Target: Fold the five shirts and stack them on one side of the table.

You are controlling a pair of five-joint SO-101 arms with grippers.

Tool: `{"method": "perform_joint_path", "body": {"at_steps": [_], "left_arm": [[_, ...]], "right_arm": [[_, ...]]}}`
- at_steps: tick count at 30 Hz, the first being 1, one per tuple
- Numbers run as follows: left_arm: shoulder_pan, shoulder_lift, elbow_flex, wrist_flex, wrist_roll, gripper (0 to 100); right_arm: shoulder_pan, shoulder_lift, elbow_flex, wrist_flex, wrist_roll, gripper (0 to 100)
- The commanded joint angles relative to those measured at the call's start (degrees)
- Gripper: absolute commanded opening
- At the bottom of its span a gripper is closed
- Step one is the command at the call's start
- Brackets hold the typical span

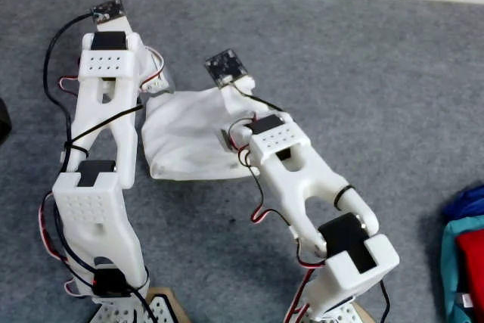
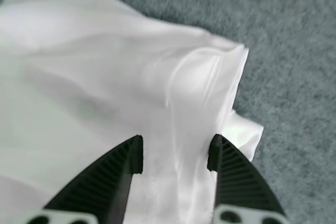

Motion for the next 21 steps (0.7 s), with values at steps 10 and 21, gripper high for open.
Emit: {"method": "perform_joint_path", "body": {"at_steps": [10, 21], "left_arm": [[0.0, -3.2, -0.2, -0.7, 0.3, 25], [0.0, -0.7, -0.7, -1.8, 0.3, 25]], "right_arm": [[-2.6, -10.9, 6.8, -3.6, 0.5, 20.9], [-2.8, -2.2, 7.2, -5.8, 0.4, 20.9]]}}
